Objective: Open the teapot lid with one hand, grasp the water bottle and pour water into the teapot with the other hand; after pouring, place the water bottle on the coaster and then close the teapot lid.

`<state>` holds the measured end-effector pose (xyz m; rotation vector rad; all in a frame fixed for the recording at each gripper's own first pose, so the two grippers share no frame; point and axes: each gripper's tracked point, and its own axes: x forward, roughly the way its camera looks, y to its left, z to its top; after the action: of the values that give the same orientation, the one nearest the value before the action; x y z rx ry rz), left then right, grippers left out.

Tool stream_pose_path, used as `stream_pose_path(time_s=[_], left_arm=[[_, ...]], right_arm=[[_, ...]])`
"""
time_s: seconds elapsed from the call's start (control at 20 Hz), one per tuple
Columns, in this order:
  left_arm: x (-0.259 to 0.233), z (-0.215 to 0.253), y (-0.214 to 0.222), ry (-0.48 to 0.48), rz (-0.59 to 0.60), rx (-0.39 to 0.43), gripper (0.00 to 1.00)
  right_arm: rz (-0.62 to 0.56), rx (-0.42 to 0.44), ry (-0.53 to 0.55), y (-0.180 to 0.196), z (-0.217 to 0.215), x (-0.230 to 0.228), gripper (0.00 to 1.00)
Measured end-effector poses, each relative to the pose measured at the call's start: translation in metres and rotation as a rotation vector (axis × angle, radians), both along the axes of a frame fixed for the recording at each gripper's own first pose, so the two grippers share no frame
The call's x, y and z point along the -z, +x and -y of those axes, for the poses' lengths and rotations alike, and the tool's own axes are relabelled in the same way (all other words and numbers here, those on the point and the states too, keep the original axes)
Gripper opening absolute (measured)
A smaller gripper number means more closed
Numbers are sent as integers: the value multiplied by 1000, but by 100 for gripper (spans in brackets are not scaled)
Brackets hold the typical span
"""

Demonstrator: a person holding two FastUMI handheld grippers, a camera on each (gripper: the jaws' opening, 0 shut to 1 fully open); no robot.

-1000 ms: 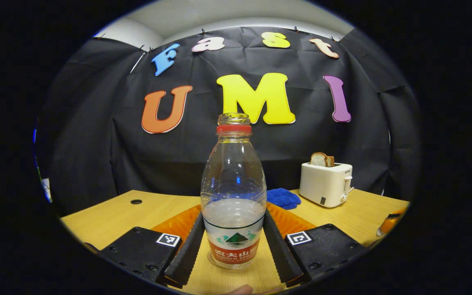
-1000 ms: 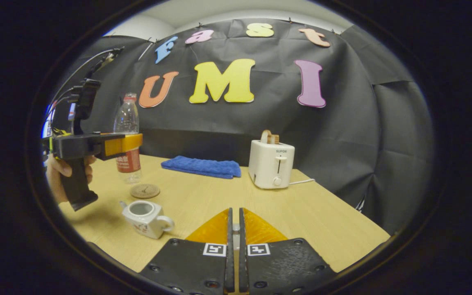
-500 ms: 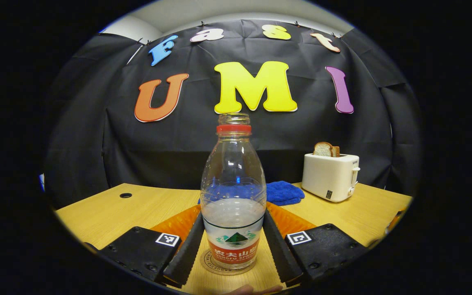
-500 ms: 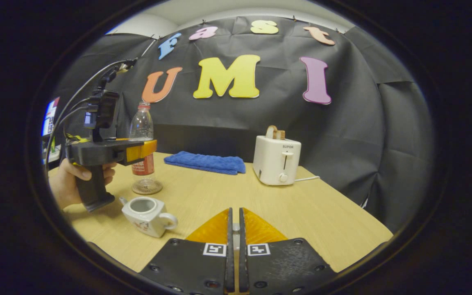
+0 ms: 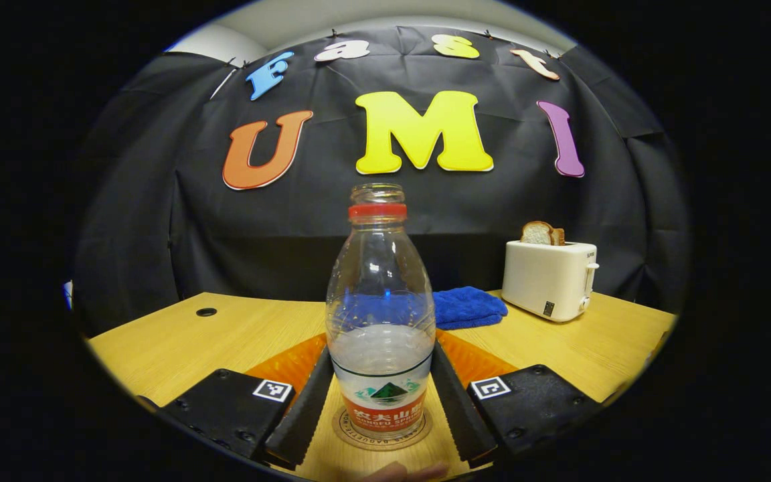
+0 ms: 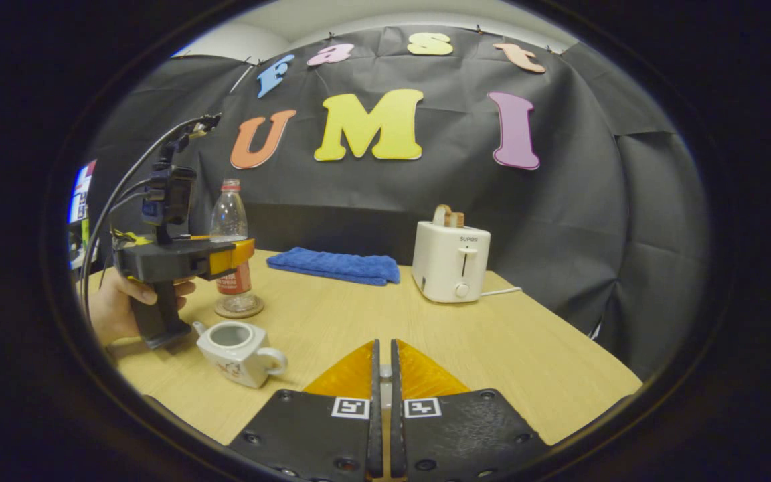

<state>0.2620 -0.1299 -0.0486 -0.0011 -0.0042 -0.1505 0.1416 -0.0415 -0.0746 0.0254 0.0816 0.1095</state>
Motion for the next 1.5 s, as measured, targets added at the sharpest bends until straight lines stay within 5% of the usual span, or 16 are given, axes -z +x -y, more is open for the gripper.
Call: stream_pose_path(time_s=[0.35, 0.9, 1.5], left_arm=[[22, 4, -7, 15, -45, 39, 96], [30, -14, -62, 66, -47, 17, 96], [5, -78, -170, -47, -46, -69, 96]], right_arm=[[5, -4, -9, -1, -1, -2, 4], [47, 6, -15, -9, -7, -24, 4], [62, -104, 50, -3, -53, -40, 4]])
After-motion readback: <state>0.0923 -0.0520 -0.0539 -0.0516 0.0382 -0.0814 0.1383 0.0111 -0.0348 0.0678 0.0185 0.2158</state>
